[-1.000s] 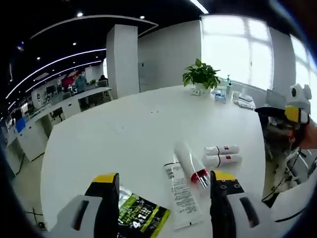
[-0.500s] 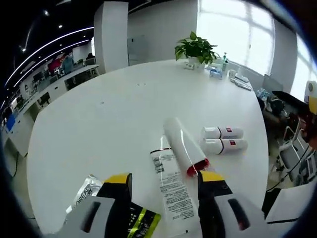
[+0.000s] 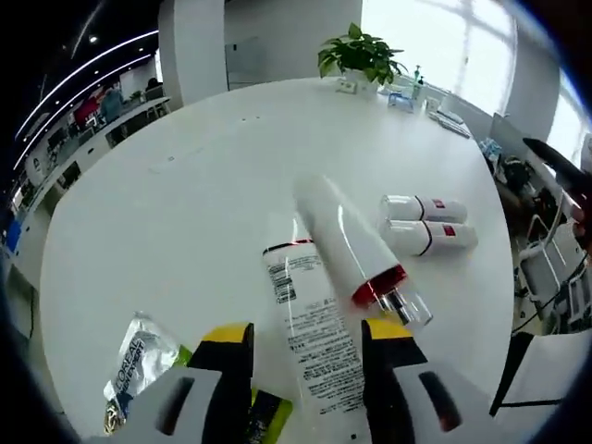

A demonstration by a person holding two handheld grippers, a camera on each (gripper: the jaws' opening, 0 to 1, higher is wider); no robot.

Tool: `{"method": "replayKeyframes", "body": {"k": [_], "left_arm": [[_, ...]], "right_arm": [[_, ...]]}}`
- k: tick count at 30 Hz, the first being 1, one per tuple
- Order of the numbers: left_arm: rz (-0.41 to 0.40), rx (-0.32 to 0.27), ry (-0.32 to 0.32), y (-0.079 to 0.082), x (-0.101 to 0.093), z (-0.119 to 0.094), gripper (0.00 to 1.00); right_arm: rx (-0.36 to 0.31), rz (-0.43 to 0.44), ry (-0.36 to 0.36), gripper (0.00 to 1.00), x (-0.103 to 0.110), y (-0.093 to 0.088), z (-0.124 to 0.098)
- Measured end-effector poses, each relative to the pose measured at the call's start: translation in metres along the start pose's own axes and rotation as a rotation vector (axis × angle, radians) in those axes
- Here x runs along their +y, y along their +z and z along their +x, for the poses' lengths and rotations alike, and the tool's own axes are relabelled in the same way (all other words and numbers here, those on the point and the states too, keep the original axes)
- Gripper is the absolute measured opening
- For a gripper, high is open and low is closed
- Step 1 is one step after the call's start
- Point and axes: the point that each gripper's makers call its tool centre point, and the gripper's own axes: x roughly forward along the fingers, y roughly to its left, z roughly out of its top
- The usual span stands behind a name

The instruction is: Arrange the skincare products in the storage area until every visible bottle or jar stands upright without overlapping.

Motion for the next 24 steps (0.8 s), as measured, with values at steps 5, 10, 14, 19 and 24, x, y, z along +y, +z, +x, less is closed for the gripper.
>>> {"method": "replayKeyframes", "body": {"k": [5,10,14,19,24], "left_arm": [[0.033,0.016,0.015,-0.001,-0.002,0.009,0.47],[-0.029,-0.024,0.008,0.006,0.004,0.008,0.35],[-0.065,-0.034,0.023,0.009,0.013,0.01,0.31],[-0.087,-0.043,0.016,0.011,0.024,0.015,0.24],[-0.113,-0.083,0.022,0.016,0.023,0.014,0.17]], "right_arm": [[-0.007,0.004,-0.022,0.91,-0.006,0.002,-0.007],[0.0,0.016,-0.054,0.91,-0.017,-0.002,-0.016],[0.002,0.023,-0.068,0.91,-0.019,-0.003,-0.018],[0.011,0.029,-0.067,0.91,-0.019,-0.006,-0.017],[0.025,0.022,-0.05,0.91,-0.014,-0.007,-0.013]]}}
